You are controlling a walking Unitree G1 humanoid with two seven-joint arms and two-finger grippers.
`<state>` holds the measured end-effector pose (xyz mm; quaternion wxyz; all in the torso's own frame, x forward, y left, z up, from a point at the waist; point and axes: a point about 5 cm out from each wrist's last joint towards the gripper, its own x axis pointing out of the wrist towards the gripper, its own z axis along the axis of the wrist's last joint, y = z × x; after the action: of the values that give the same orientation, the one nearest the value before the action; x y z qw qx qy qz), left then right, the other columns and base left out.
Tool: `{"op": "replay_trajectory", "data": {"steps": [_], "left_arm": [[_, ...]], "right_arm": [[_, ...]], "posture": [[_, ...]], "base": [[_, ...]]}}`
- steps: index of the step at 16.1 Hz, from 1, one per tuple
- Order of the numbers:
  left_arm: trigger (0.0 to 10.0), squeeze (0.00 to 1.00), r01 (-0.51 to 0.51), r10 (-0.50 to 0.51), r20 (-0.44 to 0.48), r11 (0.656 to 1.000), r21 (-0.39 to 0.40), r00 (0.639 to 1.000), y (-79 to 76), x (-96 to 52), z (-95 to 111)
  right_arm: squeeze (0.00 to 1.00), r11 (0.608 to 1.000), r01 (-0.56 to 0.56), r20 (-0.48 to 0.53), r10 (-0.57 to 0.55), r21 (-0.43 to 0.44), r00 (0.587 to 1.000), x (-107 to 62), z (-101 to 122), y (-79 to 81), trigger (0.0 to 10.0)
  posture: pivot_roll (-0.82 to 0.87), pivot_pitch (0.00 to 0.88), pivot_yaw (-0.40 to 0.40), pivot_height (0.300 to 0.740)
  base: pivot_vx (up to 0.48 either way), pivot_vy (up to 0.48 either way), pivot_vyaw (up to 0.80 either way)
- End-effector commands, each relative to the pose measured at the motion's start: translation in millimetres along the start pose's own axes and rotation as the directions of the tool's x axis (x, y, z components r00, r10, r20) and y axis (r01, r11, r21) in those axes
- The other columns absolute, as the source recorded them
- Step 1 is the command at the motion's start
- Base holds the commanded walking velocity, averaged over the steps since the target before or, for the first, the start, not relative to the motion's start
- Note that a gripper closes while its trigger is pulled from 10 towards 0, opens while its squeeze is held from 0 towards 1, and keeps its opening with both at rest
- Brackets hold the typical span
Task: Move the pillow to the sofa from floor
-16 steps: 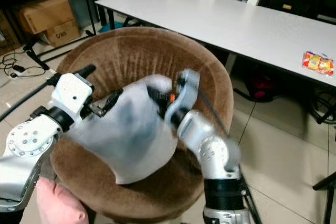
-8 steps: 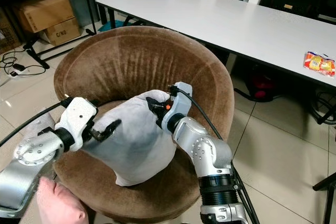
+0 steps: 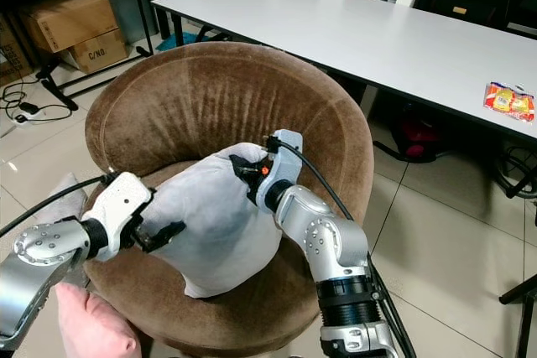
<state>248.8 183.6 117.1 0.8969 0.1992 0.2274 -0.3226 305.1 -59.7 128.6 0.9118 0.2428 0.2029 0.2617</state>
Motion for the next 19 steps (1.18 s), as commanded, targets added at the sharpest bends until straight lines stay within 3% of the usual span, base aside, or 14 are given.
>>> {"op": "replay_trajectory", "data": {"steps": [1,7,10,12,13,16,17,19], "left_arm": [[0.0,0.0,0.018,-0.018,-0.029,1.0,-0.016,0.999,0.8,0.7,-6.8],[0.0,0.0,0.075,-0.075,-0.029,0.997,-0.001,0.997,4.5,15.4,-11.3],[0.0,0.0,0.073,-0.075,-0.033,0.997,-0.039,0.997,7.1,20.1,-11.0],[0.0,0.0,0.025,-0.025,-0.035,1.0,-0.012,0.999,11.8,24.8,-11.7],[10.0,0.0,0.017,-0.017,-0.037,1.0,0.017,0.999,11.8,25.6,-11.6],[10.0,0.0,0.048,-0.048,-0.027,0.998,0.029,0.998,9.2,27.9,-9.0],[0.6,0.0,0.054,-0.054,-0.022,0.998,0.016,0.998,8.8,28.2,-9.0],[0.0,0.0,0.051,-0.051,-0.001,0.999,-0.015,0.999,9.4,28.2,-7.9]], "right_arm": [[0.0,1.0,-0.02,0.038,0.02,-0.022,0.999,1.0,10.0,3.2,10.0],[0.0,0.999,-0.02,0.032,0.022,-0.039,0.999,3.1,13.1,0.7,10.0],[0.0,0.999,-0.019,0.032,0.021,-0.044,0.999,5.5,16.2,-0.9,10.0],[0.0,0.999,-0.018,0.033,0.019,-0.047,0.999,6.1,16.9,-0.8,10.0],[0.0,0.999,-0.015,0.035,0.016,-0.046,0.999,5.8,16.7,-1.1,10.0],[0.0,0.999,-0.011,0.035,0.012,-0.043,0.999,6.4,17.1,-1.6,10.0],[0.0,0.999,-0.011,0.036,0.013,-0.043,0.999,6.7,17.0,-1.4,10.0],[0.0,0.999,-0.011,0.035,0.012,-0.042,0.999,7.2,16.9,-1.7,10.0]], "posture": [[-0.01,0.0,-0.031,0.74],[-0.02,0.0,-0.031,0.74],[-0.02,0.0,-0.031,0.74],[-0.03,0.0,-0.022,0.74],[-0.03,0.0,-0.022,0.74],[-0.03,0.0,-0.018,0.74],[-0.04,0.0,-0.018,0.74],[-0.03,0.0,-0.019,0.74]], "base": [[0.0,0.0,0.0],[0.0,0.0,0.0],[0.0,0.0,0.0],[0.0,0.0,0.0],[0.0,0.0,0.0],[0.0,0.0,0.0],[0.0,0.0,0.0],[0.0,0.0,0.0]]}}
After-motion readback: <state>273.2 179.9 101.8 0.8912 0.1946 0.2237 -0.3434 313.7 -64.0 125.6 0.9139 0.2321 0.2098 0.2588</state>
